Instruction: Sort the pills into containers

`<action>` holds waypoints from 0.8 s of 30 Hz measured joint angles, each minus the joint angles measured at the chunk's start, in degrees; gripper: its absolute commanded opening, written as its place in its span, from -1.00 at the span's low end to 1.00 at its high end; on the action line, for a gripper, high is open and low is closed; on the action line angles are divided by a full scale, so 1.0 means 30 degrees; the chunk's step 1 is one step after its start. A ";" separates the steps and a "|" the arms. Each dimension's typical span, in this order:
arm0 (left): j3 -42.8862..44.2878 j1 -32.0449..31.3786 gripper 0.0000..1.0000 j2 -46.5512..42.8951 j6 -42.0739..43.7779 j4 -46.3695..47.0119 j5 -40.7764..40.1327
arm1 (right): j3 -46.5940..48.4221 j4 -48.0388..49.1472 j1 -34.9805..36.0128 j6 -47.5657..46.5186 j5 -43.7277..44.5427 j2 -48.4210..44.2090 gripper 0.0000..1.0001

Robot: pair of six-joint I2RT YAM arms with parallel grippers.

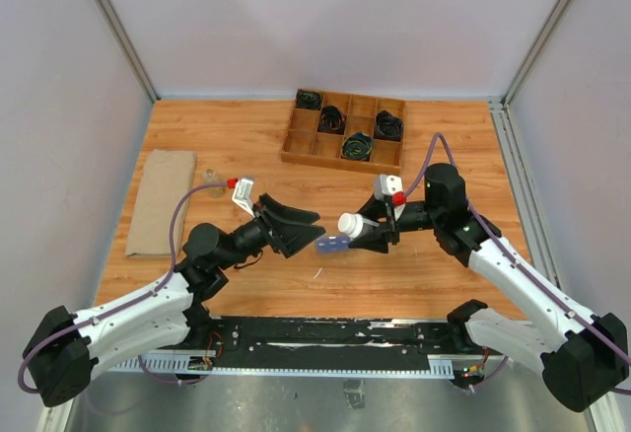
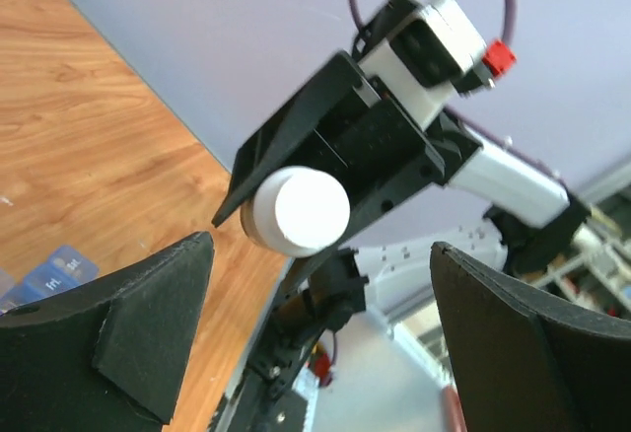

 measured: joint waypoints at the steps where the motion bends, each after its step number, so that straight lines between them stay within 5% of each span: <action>1: 0.0117 -0.0233 0.88 0.0007 -0.0335 -0.0342 -0.0780 | 0.0000 -0.0124 -0.0051 -0.0131 0.0095 0.0015 -0.72; 12: 0.8320 -0.3497 0.77 0.2841 0.1734 -0.9180 -0.9231 | 0.0029 -0.0444 -0.0576 -0.0707 0.0342 0.0226 -0.72; 24: 0.6608 -0.3825 0.68 0.2543 0.2113 -1.0338 -0.9311 | 0.0095 -0.1129 -0.0576 -0.1574 0.0816 0.0809 -0.72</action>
